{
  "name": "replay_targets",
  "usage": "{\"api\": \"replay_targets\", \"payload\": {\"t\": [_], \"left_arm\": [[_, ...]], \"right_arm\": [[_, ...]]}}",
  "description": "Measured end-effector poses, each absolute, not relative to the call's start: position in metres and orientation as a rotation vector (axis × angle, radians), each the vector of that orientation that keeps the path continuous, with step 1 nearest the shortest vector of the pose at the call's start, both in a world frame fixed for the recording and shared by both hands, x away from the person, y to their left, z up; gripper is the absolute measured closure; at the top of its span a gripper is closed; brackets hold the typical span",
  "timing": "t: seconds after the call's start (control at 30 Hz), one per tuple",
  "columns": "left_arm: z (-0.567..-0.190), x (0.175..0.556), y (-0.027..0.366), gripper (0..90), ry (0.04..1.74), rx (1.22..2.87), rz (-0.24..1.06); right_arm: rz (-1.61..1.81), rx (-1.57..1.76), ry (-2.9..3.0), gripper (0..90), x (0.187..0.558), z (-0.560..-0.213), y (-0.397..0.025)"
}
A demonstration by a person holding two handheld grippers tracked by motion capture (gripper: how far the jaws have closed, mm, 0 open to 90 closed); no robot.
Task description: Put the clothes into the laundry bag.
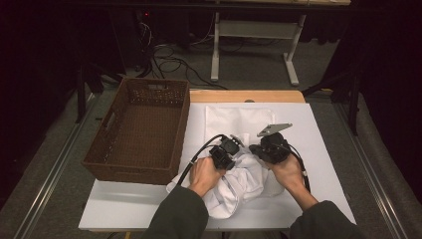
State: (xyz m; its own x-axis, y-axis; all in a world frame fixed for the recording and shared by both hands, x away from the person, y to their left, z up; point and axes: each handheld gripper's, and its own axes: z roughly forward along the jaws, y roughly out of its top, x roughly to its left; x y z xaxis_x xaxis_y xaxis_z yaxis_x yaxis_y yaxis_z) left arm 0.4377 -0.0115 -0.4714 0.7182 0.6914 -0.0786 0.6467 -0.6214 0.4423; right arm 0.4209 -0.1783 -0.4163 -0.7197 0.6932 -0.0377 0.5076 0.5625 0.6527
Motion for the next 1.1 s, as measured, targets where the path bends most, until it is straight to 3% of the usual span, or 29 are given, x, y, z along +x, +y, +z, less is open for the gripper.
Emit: {"api": "replay_targets", "payload": {"t": [0.17, 0.23, 0.3, 0.33, 0.5, 0.67, 0.77, 0.83, 0.9, 0.97, 1.1], "left_arm": [[-0.475, 0.447, -0.01, 85.1, 1.075, 2.442, 0.18], [-0.468, 0.445, -0.005, 74.2, 1.067, 2.454, 0.174], [-0.455, 0.442, 0.005, 51.5, 1.073, 2.437, 0.195], [-0.447, 0.441, 0.011, 47.7, 1.071, 2.423, 0.197], [-0.418, 0.447, 0.025, 35.4, 1.082, 2.403, 0.293], [-0.43, 0.466, 0.012, 32.7, 1.096, 2.451, 0.282], [-0.444, 0.476, 0.004, 36.8, 1.091, 2.48, 0.231], [-0.45, 0.479, 0.002, 52.6, 1.073, 2.479, 0.183], [-0.45, 0.479, 0.003, 75.2, 1.047, 2.461, 0.146], [-0.445, 0.473, 0.004, 84.7, 1.018, 2.451, 0.155], [-0.427, 0.451, 0.005, 87.2, 0.905, 2.454, 0.177]], "right_arm": [[0.886, 0.977, 2.543, 90.0, 0.418, -0.421, -0.171], [0.882, 0.974, 2.554, 90.0, 0.419, -0.425, -0.17], [0.869, 0.963, 2.562, 90.0, 0.418, -0.428, -0.169], [0.87, 0.969, 2.564, 90.0, 0.418, -0.428, -0.171], [0.863, 0.973, 2.571, 90.0, 0.419, -0.43, -0.173], [0.845, 0.984, 2.581, 90.0, 0.421, -0.431, -0.173], [0.842, 1.0, 2.583, 90.0, 0.423, -0.432, -0.175], [0.837, 1.006, 2.579, 90.0, 0.425, -0.433, -0.176], [0.843, 1.02, 2.58, 90.0, 0.427, -0.433, -0.178], [0.846, 1.031, 2.571, 90.0, 0.43, -0.433, -0.181], [0.868, 1.046, 2.554, 90.0, 0.434, -0.432, -0.185]]}}
